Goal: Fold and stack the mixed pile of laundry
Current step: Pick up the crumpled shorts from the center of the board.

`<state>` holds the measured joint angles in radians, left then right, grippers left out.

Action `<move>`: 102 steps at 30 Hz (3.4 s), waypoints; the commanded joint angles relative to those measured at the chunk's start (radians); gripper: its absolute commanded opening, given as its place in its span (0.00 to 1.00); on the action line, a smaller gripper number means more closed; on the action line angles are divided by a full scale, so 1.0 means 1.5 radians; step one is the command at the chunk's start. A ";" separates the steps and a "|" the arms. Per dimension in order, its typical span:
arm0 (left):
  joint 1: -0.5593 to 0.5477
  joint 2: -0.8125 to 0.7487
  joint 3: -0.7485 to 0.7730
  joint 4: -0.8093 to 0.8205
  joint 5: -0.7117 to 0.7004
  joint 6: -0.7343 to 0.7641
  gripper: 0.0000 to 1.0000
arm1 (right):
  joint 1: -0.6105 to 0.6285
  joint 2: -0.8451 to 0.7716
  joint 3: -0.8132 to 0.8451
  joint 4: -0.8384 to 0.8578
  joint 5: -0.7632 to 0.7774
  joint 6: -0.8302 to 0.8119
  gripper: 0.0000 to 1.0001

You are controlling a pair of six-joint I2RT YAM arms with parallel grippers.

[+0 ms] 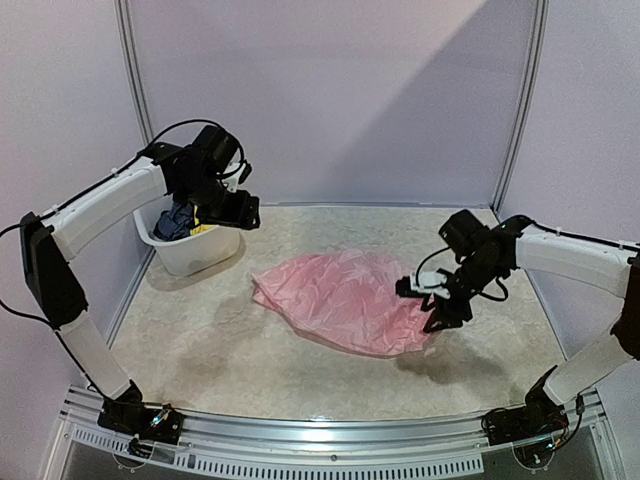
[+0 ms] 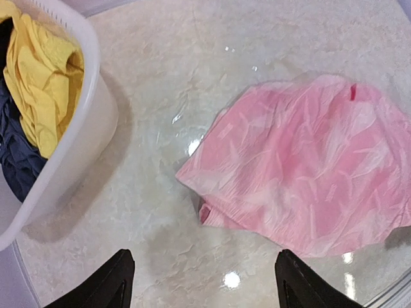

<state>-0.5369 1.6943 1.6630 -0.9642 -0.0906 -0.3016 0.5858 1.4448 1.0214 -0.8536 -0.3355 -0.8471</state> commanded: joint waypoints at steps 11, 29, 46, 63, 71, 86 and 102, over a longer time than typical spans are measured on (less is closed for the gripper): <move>0.009 -0.029 -0.101 -0.057 -0.036 0.124 0.70 | 0.136 0.037 -0.070 0.097 0.150 -0.048 0.58; 0.007 -0.116 -0.212 0.052 -0.040 0.392 0.72 | 0.158 0.070 -0.078 0.129 0.278 -0.017 0.23; 0.031 0.088 -0.151 0.083 0.044 0.692 0.45 | 0.140 -0.064 0.012 0.068 0.252 0.008 0.00; 0.059 0.239 -0.131 0.137 0.007 0.757 0.44 | 0.126 -0.057 0.028 0.071 0.243 0.029 0.00; 0.044 0.226 -0.183 0.271 -0.052 0.807 0.53 | 0.125 -0.051 0.033 0.065 0.238 0.040 0.00; -0.009 0.252 -0.212 0.352 -0.083 0.872 0.36 | 0.124 -0.030 0.047 0.051 0.236 0.047 0.00; -0.001 0.028 -0.177 0.367 -0.268 0.713 0.00 | -0.028 -0.087 0.183 0.042 0.192 0.096 0.00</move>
<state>-0.5449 1.9095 1.3735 -0.4625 -0.3561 0.8841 0.6182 1.3701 1.2064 -0.7902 -0.0036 -0.7509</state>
